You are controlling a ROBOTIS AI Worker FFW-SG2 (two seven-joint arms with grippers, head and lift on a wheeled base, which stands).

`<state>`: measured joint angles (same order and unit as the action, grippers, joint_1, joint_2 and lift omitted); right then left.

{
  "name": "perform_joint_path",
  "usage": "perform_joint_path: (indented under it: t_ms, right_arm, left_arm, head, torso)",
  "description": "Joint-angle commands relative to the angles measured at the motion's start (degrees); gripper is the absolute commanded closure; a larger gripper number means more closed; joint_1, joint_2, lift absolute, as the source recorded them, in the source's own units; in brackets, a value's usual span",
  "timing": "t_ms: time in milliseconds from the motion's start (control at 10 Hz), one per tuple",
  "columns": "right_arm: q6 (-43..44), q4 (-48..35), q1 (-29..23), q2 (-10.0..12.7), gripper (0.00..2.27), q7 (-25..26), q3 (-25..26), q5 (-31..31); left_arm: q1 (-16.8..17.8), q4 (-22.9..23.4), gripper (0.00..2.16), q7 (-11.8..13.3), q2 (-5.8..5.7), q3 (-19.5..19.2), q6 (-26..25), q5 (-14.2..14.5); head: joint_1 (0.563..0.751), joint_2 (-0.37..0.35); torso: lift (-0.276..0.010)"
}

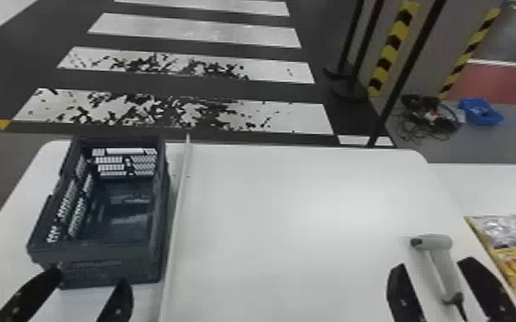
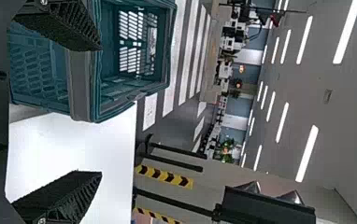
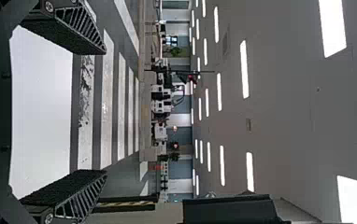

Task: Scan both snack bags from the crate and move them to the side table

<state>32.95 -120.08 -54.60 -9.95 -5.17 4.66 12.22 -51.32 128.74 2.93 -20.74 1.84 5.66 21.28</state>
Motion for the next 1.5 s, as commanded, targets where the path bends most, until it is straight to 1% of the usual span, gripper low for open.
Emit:
perform_joint_path:
  t_ms: [0,200,400,600,1000,1400]
  right_arm:
    - [1.2,-0.1,-0.4,0.0,0.08,0.0,-0.3,0.0]
    - [1.5,0.1,-0.5,0.1,0.08,0.0,-0.7,-0.4]
    - [4.4,0.7,-0.5,0.1,0.08,0.0,-1.5,-0.3]
    - [4.0,0.7,-0.5,0.2,0.09,0.0,-1.8,0.4]
    - [3.5,0.4,-0.9,0.2,0.09,0.0,-2.3,0.7]
    - [2.6,0.5,-0.9,0.2,0.09,0.3,-2.4,0.7]
  left_arm:
    - [0.0,0.5,0.04,0.4,0.0,0.0,0.0,0.0]
    - [0.0,0.5,0.04,0.4,0.09,0.2,0.0,-0.2]
    - [0.0,0.4,0.04,0.5,0.09,0.1,0.0,-0.5]
    - [0.0,0.5,0.03,1.2,0.18,0.2,-0.2,-0.6]
    - [0.1,-0.1,0.03,1.2,0.53,0.3,-0.2,-1.3]
    - [0.5,-0.4,0.03,1.2,0.7,0.3,-0.9,-1.3]
  head:
    - [0.695,-0.125]
    - [0.695,-0.128]
    - [0.695,-0.125]
    - [0.695,-0.122]
    - [0.695,-0.128]
    - [0.695,-0.119]
  torso:
    - [-0.095]
    - [-0.095]
    - [-0.095]
    - [-0.095]
    - [-0.095]
    - [-0.095]
